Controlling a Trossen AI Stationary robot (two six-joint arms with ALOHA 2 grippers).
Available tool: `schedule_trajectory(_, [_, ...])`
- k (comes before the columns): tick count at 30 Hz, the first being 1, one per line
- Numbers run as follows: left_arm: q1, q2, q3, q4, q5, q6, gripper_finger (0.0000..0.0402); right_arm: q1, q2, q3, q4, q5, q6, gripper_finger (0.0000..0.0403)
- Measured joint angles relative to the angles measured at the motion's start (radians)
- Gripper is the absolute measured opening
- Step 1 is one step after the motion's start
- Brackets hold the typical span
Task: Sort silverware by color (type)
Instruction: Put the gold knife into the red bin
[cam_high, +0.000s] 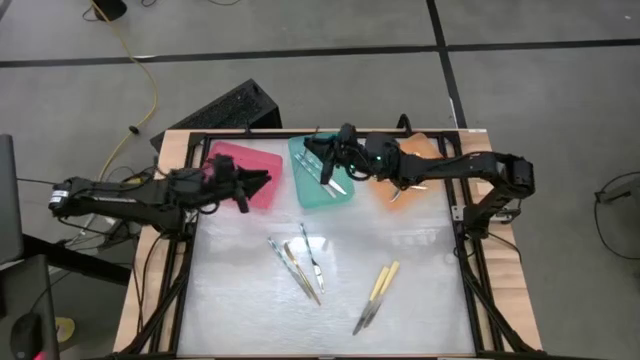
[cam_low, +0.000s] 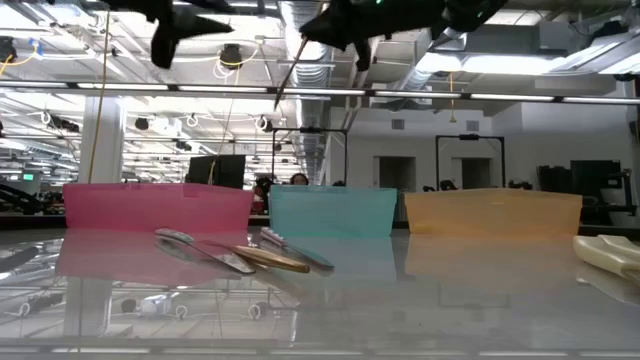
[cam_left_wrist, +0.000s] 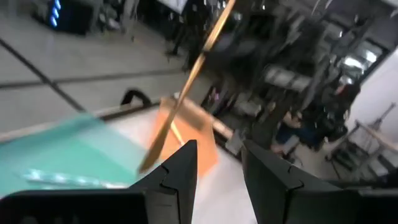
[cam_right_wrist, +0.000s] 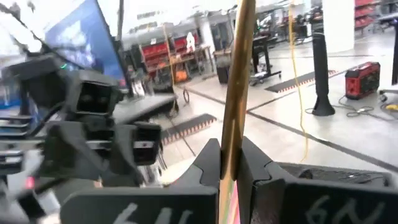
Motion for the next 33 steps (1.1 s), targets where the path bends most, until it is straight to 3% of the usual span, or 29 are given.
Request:
schedule_trajectory(7, [0.001, -0.139, 0.000, 0.029, -0.038, 0.099, 0.0109, -0.040, 0.145, 0.099, -0.007, -0.024, 0.233, 0.0022])
schedule_trajectory(13, [0.001, -0.245, 0.000, 0.029, -0.069, 0.159, 0.0109, -0.061, 0.317, 0.351, -0.172, -0.149, 0.375, 0.0022])
schedule_trajectory(21, [0.002, -0.327, 0.000, 0.002, -0.094, 0.204, 0.0109, -0.082, 0.559, 0.770, -0.502, -0.282, 0.348, 0.0022])
schedule_trajectory(26, [0.002, -0.346, 0.000, -0.027, -0.093, 0.196, 0.0109, -0.082, 0.717, 1.010, -0.621, -0.352, 0.345, 0.0022])
schedule_trajectory(31, [0.002, -0.347, 0.000, -0.067, -0.088, 0.157, 0.0109, -0.083, 0.852, 1.190, -0.695, -0.386, 0.342, 0.0022])
schedule_trajectory(33, [0.001, -0.347, 0.000, -0.082, -0.088, 0.143, 0.0109, -0.083, 0.877, 1.197, -0.675, -0.392, 0.344, 0.0022])
